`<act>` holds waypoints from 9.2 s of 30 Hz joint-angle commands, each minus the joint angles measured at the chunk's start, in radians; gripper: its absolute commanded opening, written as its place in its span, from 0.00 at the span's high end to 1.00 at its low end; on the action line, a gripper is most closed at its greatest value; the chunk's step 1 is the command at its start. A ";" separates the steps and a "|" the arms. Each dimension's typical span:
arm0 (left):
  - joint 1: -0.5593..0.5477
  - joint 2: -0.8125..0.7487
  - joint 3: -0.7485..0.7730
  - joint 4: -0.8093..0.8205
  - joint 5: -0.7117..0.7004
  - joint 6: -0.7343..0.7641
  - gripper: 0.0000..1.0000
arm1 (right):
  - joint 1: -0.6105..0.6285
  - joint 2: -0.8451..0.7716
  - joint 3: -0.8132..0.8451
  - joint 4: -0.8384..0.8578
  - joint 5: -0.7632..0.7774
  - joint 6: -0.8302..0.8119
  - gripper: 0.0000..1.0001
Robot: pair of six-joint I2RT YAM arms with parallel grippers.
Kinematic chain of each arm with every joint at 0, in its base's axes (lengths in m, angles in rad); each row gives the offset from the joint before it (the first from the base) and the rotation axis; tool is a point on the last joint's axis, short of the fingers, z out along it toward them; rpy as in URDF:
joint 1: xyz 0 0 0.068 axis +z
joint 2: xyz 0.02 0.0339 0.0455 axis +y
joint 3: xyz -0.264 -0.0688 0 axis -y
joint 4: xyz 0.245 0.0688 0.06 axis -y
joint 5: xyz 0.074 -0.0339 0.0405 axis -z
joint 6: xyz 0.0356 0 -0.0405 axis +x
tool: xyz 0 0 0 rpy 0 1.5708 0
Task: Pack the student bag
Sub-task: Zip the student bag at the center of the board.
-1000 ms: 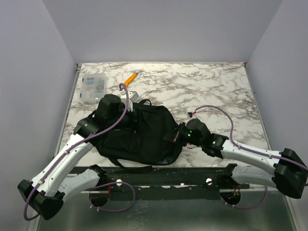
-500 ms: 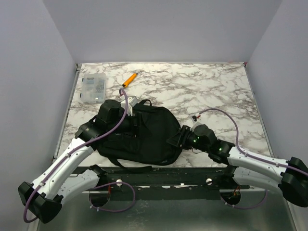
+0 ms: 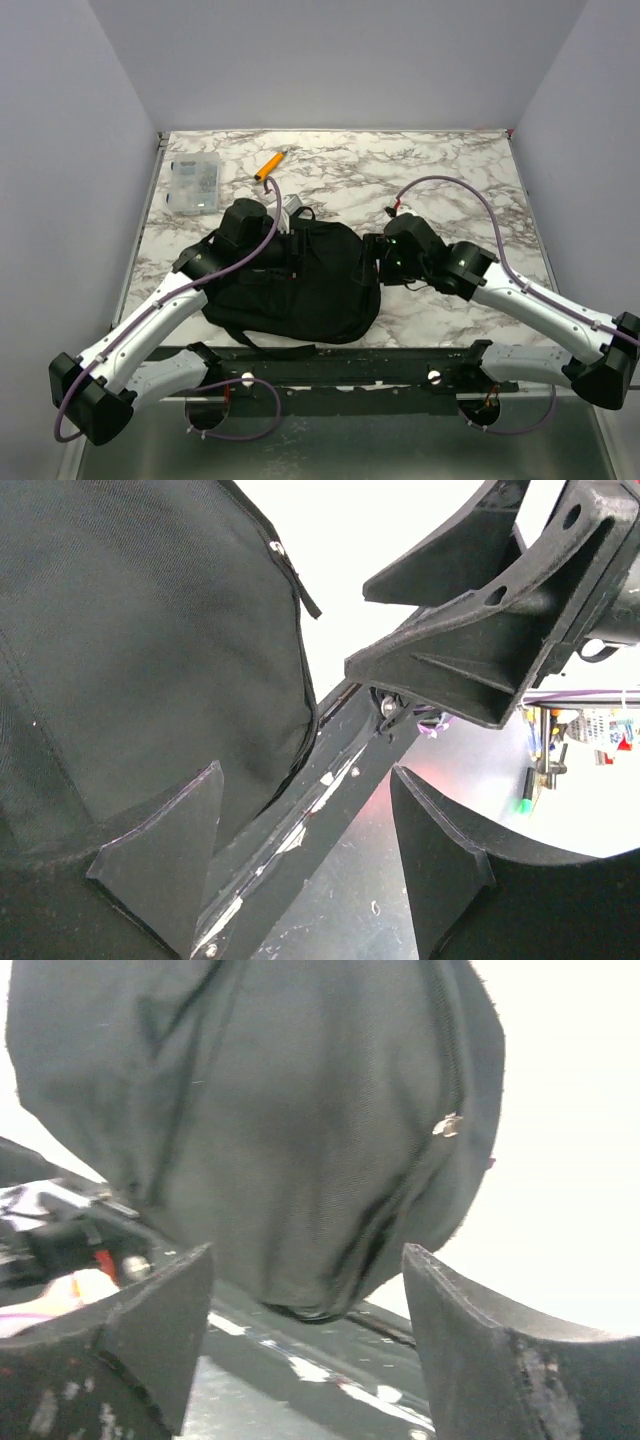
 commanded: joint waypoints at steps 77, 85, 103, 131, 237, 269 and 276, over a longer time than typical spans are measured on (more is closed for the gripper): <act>0.014 1.125 0.934 -0.199 -0.410 0.189 1.00 | 0.739 0.375 0.186 -0.167 0.234 -0.275 1.00; 0.051 1.015 0.883 -0.180 -0.327 0.202 1.00 | 0.710 0.248 0.097 -0.145 0.303 -0.143 1.00; -0.025 0.669 0.486 0.038 0.086 0.241 1.00 | -0.050 -0.078 -0.037 0.054 0.090 -0.121 0.66; -0.419 0.133 -0.138 0.395 -0.128 -0.163 0.62 | -0.233 -0.020 -0.232 0.089 -0.368 -0.155 0.50; -0.352 0.082 -0.287 0.468 0.022 -0.347 1.00 | -0.234 -0.208 -0.428 0.529 -0.592 -0.080 1.00; -0.366 0.162 -0.309 0.511 0.174 -0.373 0.86 | -0.235 -0.177 -0.399 0.459 -0.481 -0.244 1.00; -0.366 0.189 -0.296 0.514 0.125 -0.358 0.94 | -0.234 -0.174 -0.392 0.460 -0.494 -0.237 1.00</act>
